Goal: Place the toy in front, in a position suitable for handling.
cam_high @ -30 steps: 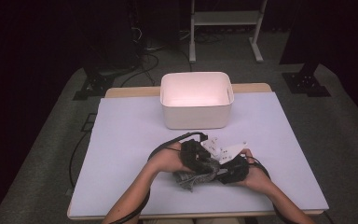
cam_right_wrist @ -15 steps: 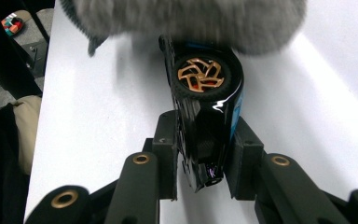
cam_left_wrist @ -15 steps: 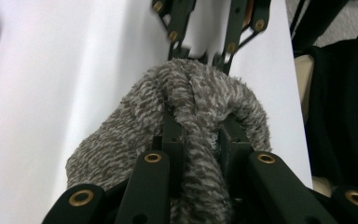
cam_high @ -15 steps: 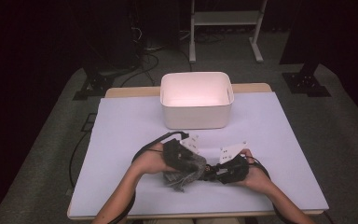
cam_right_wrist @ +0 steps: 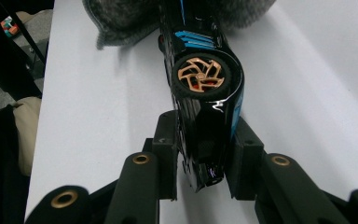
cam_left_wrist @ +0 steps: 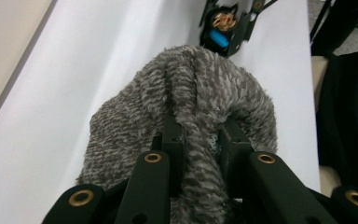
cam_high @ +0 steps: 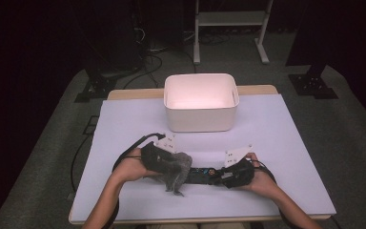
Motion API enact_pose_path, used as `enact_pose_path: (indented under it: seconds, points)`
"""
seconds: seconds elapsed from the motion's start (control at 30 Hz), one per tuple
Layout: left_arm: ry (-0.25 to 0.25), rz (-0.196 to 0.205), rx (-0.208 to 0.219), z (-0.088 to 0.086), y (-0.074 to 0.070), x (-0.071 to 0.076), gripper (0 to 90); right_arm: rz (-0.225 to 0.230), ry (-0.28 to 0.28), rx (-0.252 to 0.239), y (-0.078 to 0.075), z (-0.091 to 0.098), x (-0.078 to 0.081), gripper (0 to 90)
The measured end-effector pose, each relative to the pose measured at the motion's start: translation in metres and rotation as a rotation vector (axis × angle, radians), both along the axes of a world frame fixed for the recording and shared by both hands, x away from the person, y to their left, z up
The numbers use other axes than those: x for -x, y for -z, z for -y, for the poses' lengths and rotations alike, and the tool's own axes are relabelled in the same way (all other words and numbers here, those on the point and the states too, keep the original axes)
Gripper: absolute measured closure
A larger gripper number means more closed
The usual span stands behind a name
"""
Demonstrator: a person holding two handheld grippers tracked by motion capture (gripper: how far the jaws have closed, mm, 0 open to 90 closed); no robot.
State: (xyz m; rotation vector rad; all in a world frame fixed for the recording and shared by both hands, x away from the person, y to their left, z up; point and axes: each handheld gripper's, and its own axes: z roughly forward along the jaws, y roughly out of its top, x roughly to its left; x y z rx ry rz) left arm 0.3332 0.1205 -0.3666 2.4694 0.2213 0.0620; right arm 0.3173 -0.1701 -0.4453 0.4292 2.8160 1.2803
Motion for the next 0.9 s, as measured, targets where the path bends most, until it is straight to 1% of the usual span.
enact_pose_path:
  seconds: [0.07,0.13,0.2,0.27,0.37,0.47,0.57,0.7,0.77,0.83,0.87,0.9]
  points:
    - [-0.011,-0.004,0.003,-0.006,0.001,0.0,76.2,-0.005,0.003,-0.002,0.0,0.0,0.0,67.7]
    - [-0.022,-0.009,0.001,-0.01,0.003,0.001,76.2,-0.03,0.001,-0.011,0.0,0.0,-0.002,66.7]
    - [-0.025,-0.011,0.003,-0.012,0.005,0.0,76.2,-0.022,0.007,-0.013,-0.002,-0.001,-0.001,62.6]
    - [-0.031,-0.019,0.005,-0.013,0.01,0.001,76.2,-0.012,0.014,-0.022,-0.004,-0.002,-0.001,57.5]
    - [-0.03,-0.028,0.015,-0.011,0.013,0.001,76.2,0.003,0.011,-0.027,-0.008,-0.004,-0.002,58.0]
    - [-0.019,-0.027,0.016,-0.006,0.015,0.0,76.2,0.012,0.006,-0.025,-0.011,-0.009,-0.002,58.0]
    - [-0.025,-0.032,0.018,-0.005,0.015,-0.001,76.2,0.032,-0.002,-0.008,-0.014,-0.013,-0.003,57.2]
    - [-0.025,-0.03,0.021,-0.005,0.015,0.0,76.2,0.031,-0.024,0.011,-0.02,-0.021,-0.005,55.9]
    - [-0.025,-0.026,0.016,-0.005,0.015,0.001,76.2,0.034,-0.048,0.036,-0.022,-0.028,-0.007,55.9]
    - [-0.021,-0.024,0.018,-0.004,0.015,0.001,76.3,0.026,-0.065,0.063,-0.024,-0.037,-0.009,56.1]
    - [-0.025,-0.024,0.026,-0.003,0.015,0.001,76.3,0.033,-0.072,0.084,-0.025,-0.041,-0.01,56.8]
    - [-0.022,-0.026,0.028,-0.003,0.015,0.001,76.3,0.045,-0.075,0.089,-0.027,-0.044,-0.011,58.2]
